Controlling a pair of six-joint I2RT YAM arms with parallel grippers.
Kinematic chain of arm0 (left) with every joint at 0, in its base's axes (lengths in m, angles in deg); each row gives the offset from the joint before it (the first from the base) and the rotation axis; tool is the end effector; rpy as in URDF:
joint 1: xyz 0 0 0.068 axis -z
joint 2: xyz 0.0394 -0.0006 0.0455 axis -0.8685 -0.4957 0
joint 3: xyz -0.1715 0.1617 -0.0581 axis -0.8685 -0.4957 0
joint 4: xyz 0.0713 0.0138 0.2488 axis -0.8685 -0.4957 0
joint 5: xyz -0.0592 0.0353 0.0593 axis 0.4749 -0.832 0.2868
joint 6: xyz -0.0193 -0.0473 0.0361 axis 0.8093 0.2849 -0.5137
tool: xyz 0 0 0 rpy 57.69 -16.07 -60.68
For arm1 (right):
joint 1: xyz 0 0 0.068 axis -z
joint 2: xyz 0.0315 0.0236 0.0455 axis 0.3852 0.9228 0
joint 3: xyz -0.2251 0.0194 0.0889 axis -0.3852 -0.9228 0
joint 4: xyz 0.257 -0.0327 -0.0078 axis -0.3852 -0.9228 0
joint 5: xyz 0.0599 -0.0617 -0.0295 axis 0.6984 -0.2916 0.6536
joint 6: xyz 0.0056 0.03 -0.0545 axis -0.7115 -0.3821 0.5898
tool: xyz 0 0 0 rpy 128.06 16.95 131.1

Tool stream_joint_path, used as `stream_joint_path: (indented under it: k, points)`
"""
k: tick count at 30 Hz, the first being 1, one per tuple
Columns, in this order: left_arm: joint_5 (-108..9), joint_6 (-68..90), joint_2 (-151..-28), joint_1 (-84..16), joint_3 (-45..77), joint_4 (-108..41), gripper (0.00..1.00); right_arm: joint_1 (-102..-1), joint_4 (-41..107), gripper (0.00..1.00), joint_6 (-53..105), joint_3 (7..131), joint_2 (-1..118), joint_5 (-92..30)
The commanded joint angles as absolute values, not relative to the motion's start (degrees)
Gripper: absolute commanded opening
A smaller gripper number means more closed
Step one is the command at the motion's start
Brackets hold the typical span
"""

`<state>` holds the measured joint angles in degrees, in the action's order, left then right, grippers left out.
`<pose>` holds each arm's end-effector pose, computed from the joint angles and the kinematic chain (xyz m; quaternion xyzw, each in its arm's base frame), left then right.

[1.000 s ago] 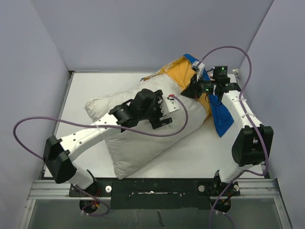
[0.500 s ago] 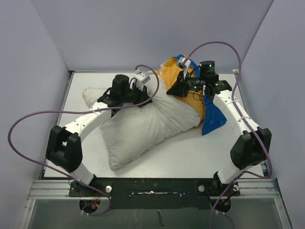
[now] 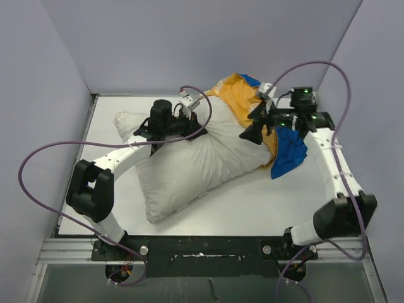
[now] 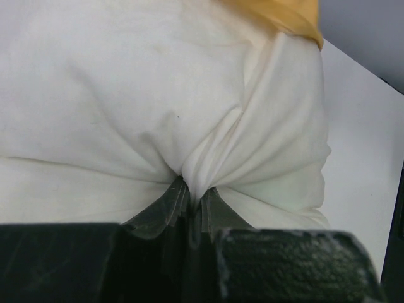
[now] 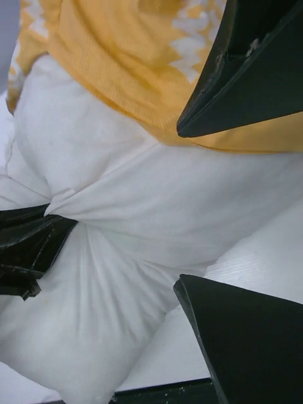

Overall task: Put the pillow into the pillowcase
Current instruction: Stuff the pillow into the pillowcase.

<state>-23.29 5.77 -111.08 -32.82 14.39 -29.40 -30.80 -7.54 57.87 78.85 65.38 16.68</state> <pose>0.3410 -0.2075 0.2548 0.3095 0.7359 -0.3913 0.4578 0.3205 0.0856 0.3277 -0.4087 0.7260 0.3713 0.4099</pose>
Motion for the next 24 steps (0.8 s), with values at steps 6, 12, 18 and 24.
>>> stream_joint_path:
  k: [6,12,18,24]
  points:
    - [-23.99,5.45,-110.24,-32.03,11.97,-27.48,0.0,-22.48,-0.85,0.89,61.94,61.07,45.0,-3.24]
    - [-23.94,5.03,-109.85,-31.13,11.76,-27.9,0.0,-22.47,7.25,0.67,60.58,54.21,47.63,-18.19]
    - [-23.75,4.93,-109.72,-30.93,11.85,-28.51,0.0,-22.77,9.71,0.61,60.6,54.99,53.14,-22.95]
    - [-23.67,4.87,-109.64,-30.84,11.81,-28.63,0.0,-23.33,15.28,0.48,61.08,55.18,57.27,-27.34]
